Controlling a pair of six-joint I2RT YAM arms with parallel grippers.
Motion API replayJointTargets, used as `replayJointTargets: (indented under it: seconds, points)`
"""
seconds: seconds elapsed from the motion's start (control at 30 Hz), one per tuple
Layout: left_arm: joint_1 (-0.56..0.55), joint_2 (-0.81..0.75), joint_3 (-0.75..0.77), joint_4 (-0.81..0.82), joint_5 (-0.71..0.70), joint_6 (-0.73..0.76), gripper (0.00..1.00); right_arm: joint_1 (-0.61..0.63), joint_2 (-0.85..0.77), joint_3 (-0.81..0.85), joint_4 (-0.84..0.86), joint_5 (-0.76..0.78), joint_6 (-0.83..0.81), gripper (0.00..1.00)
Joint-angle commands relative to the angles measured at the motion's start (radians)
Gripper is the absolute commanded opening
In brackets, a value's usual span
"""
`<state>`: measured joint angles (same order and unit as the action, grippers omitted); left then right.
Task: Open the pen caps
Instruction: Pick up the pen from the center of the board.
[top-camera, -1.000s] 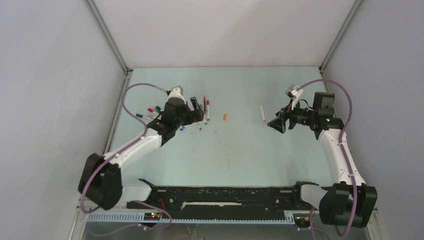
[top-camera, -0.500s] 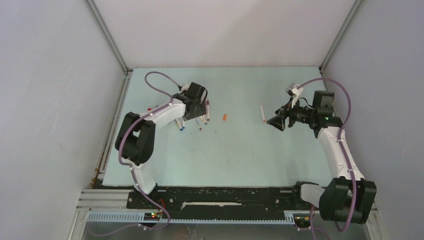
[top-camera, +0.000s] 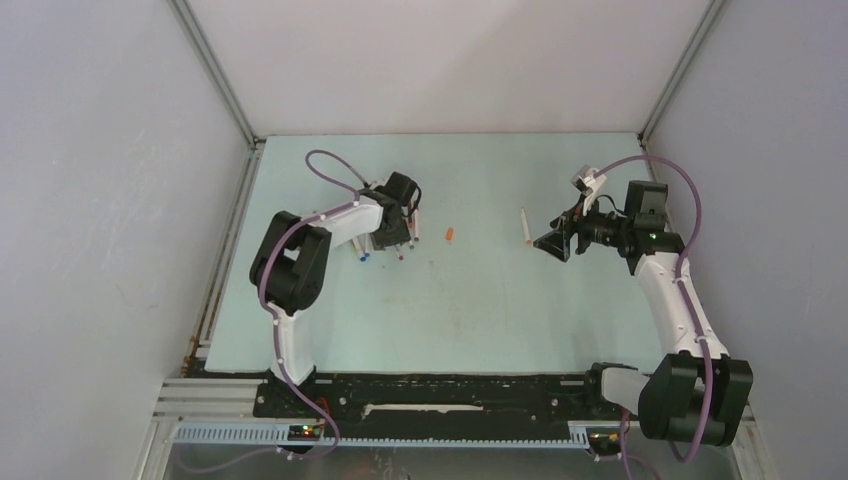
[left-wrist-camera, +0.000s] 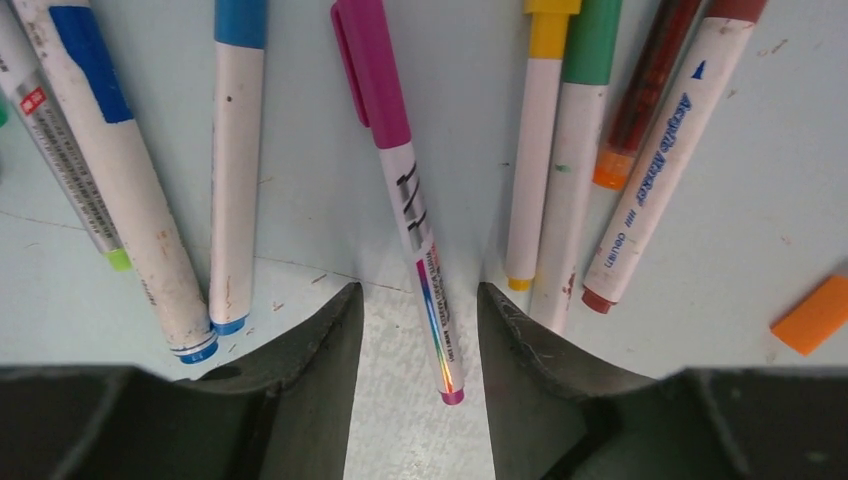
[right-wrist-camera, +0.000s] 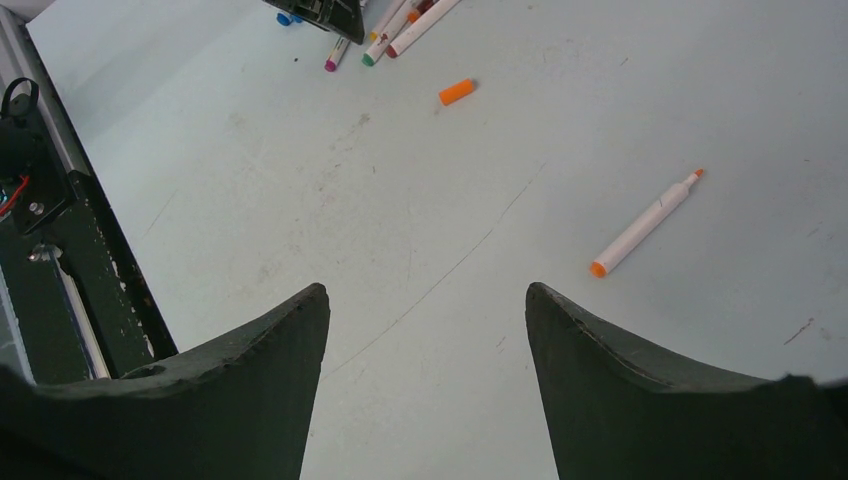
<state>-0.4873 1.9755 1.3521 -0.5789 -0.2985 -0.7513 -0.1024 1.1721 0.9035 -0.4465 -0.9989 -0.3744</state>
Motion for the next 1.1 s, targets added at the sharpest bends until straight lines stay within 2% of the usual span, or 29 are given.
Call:
replayJointTargets:
  seconds: [0.0,0.23,0.6,0.73,1.07]
  points:
    - [0.001,0.021,0.055,0.008,0.014,-0.001,0.48,-0.002,0.004,0.0,0.022,-0.018,-0.008,0.74]
    - [0.011,0.032,0.04,0.013,0.022,0.001,0.43,-0.002,0.006,0.0,0.02,-0.021,-0.007,0.75]
    - [0.027,0.015,-0.034,0.052,0.052,-0.001,0.22,-0.005,0.001,0.0,0.02,-0.021,-0.006,0.75]
    - [0.027,-0.025,-0.051,0.057,0.037,0.012,0.12,-0.006,-0.002,0.0,0.02,-0.025,-0.006,0.75]
    - [0.027,-0.195,-0.118,0.064,-0.011,0.058,0.0,-0.01,-0.011,0.0,0.017,-0.046,-0.005,0.75]
